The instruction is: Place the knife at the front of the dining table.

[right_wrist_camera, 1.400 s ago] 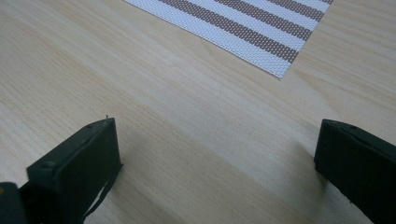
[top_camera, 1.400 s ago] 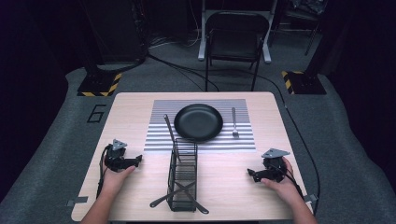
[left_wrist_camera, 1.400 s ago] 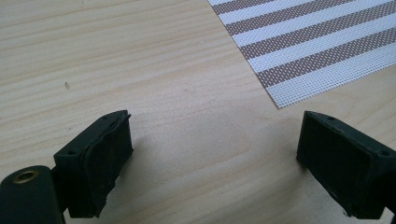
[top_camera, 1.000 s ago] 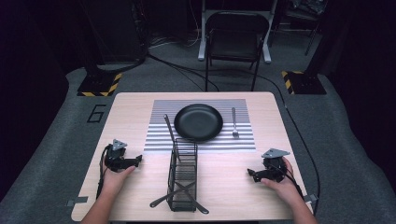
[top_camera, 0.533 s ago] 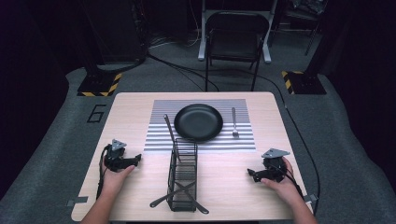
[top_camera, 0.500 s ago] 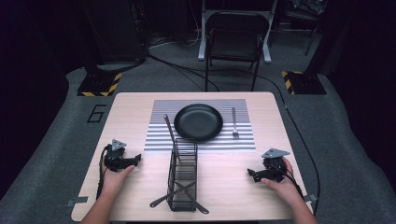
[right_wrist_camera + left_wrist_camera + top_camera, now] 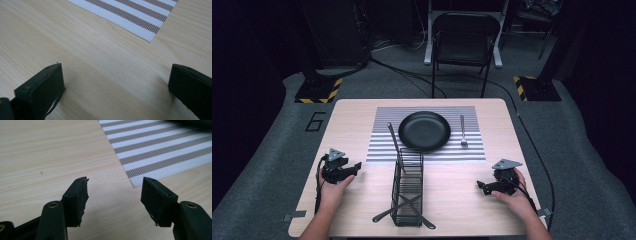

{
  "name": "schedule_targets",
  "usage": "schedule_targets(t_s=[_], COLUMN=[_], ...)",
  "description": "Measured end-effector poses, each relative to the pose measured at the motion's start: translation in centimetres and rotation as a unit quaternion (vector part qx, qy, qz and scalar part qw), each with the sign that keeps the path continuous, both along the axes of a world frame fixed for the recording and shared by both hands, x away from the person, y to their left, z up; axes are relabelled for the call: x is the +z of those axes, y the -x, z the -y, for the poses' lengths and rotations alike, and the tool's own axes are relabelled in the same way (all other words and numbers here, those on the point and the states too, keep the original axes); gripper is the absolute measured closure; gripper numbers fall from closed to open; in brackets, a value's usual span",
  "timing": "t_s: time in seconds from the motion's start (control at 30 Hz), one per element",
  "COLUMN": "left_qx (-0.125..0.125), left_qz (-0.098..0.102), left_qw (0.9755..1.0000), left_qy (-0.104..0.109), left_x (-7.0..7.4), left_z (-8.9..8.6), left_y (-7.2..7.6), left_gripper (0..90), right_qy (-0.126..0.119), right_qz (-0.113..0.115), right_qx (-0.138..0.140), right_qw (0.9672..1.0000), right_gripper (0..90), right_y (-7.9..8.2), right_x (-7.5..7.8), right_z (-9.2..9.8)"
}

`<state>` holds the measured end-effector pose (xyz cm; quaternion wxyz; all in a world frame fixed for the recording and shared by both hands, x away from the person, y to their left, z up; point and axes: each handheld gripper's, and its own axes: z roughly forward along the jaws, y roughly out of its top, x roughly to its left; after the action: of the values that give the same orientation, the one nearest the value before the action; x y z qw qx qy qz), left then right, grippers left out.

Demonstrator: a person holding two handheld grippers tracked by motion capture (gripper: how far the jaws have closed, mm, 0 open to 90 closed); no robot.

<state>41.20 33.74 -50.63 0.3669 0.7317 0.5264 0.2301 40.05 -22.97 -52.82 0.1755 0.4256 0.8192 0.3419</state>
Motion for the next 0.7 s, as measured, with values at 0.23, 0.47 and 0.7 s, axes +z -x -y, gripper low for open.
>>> schedule_targets(t_s=[0.23,0.47,0.7], left_qx=[-0.014,-0.034,-0.065], left_qz=[-0.003,-0.015,-0.024], left_qw=[0.9999,0.9992,0.9974], left_qy=[-0.006,-0.013,-0.022], left_x=[1.0,1.8,2.9], left_z=[0.9,2.0,3.7], left_y=[0.6,0.7,0.7], left_gripper=[38.2,40.0,42.0], right_qy=[0.000,0.000,0.000], right_qz=[0.000,0.000,0.000], right_qx=[0.000,-0.001,0.000], right_qw=[1.0000,1.0000,1.0000], right_gripper=[0.0,0.0,0.0], right_y=[0.0,0.0,0.0], right_x=[0.0,0.0,0.0], right_z=[0.0,0.0,0.0])
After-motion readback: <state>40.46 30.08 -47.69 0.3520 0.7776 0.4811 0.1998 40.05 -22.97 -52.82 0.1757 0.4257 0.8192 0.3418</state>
